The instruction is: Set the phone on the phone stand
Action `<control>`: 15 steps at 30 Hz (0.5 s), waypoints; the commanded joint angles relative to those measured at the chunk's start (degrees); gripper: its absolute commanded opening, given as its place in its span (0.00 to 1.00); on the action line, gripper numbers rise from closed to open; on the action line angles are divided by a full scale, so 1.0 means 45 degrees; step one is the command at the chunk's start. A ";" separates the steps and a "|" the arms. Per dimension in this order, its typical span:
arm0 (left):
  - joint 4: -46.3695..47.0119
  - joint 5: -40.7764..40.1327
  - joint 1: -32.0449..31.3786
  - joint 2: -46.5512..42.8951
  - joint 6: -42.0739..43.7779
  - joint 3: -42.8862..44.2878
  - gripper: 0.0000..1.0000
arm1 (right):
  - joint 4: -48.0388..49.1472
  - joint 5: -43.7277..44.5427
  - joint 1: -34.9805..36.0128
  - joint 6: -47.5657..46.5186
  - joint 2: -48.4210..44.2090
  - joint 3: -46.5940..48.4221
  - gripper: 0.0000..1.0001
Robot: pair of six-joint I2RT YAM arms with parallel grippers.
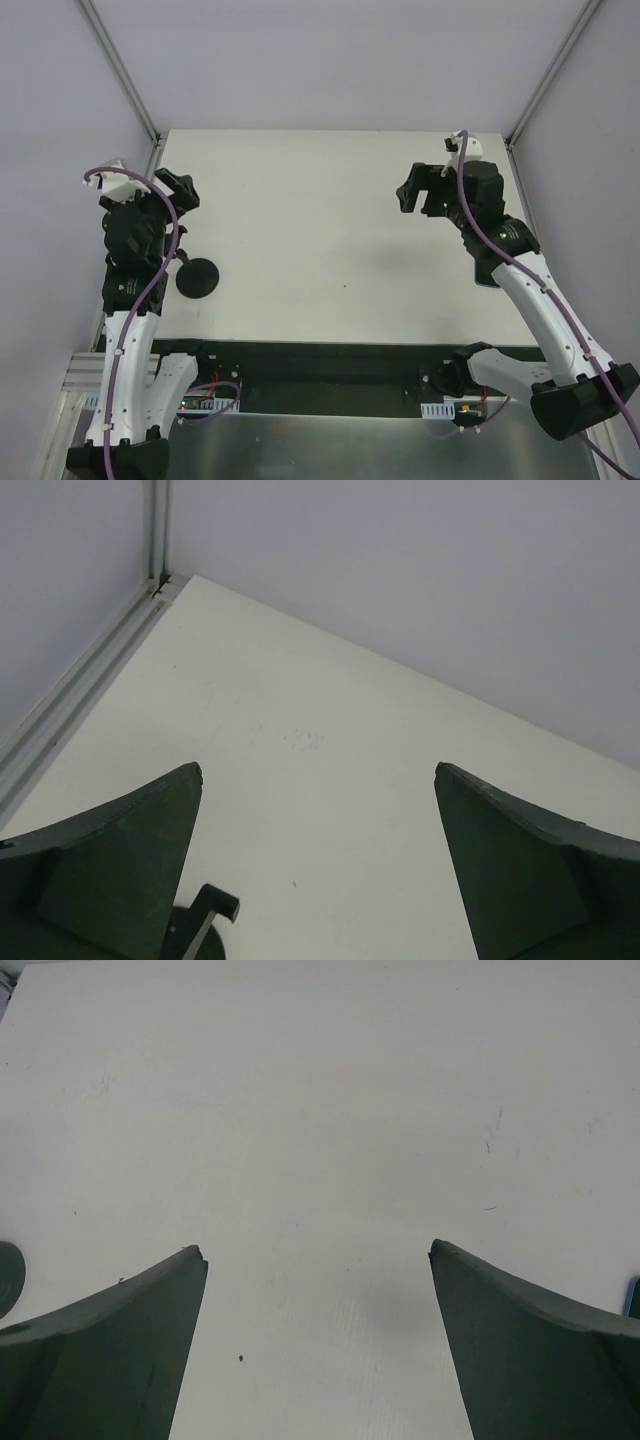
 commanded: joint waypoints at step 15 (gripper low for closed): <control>-0.5145 0.0251 0.0098 0.0605 0.1936 -0.0204 0.80 | 0.0652 -0.2689 0.0156 -0.1502 -0.1237 -0.0022 0.96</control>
